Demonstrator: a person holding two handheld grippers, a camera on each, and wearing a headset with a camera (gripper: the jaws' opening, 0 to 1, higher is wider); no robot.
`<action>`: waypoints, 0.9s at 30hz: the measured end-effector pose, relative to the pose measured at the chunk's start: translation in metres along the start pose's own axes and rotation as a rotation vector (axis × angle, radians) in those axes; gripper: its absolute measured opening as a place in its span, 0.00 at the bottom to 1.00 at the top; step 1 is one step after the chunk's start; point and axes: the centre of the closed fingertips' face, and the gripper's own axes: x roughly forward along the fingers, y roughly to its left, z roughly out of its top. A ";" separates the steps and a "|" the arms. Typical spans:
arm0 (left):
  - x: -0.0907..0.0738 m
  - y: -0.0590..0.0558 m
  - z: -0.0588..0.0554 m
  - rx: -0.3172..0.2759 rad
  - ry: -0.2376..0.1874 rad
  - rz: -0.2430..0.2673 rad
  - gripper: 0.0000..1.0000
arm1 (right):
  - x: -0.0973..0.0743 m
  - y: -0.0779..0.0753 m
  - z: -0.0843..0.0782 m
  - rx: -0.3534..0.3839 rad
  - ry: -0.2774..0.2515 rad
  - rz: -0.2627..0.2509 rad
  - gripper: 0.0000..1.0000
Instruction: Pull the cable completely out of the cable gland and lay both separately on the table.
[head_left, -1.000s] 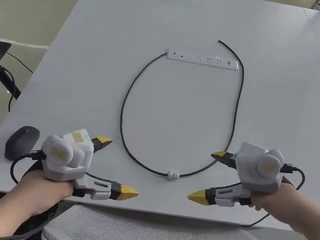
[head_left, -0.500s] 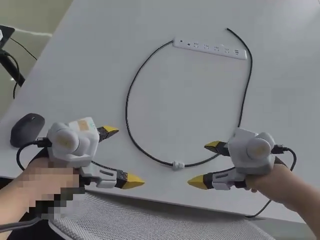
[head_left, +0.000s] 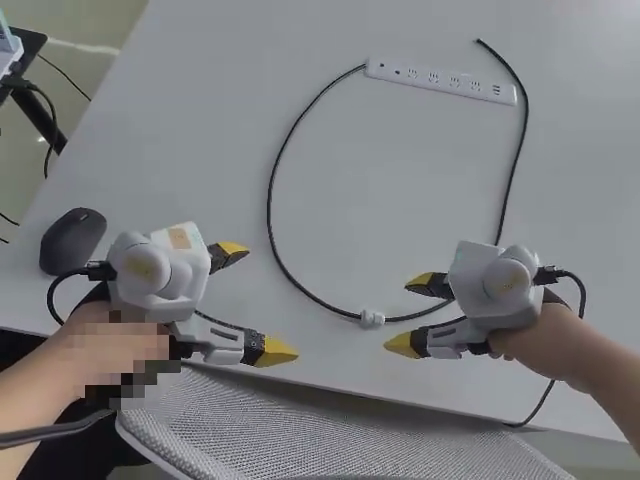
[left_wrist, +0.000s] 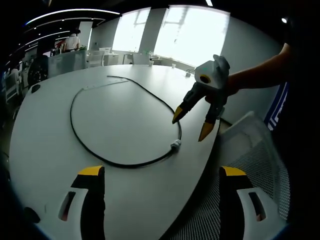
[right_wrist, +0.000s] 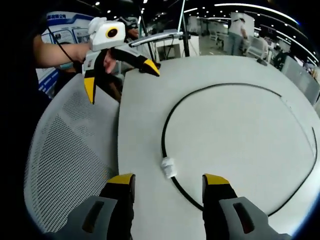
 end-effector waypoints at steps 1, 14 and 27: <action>0.000 -0.001 0.000 0.001 0.000 0.000 0.95 | 0.001 0.000 0.000 -0.006 0.005 0.003 0.51; -0.001 -0.004 -0.002 -0.003 0.009 -0.005 0.94 | 0.018 -0.005 -0.009 -0.054 0.065 0.040 0.38; -0.001 -0.004 -0.007 -0.008 0.016 -0.005 0.94 | 0.028 -0.004 -0.008 -0.088 0.097 0.086 0.21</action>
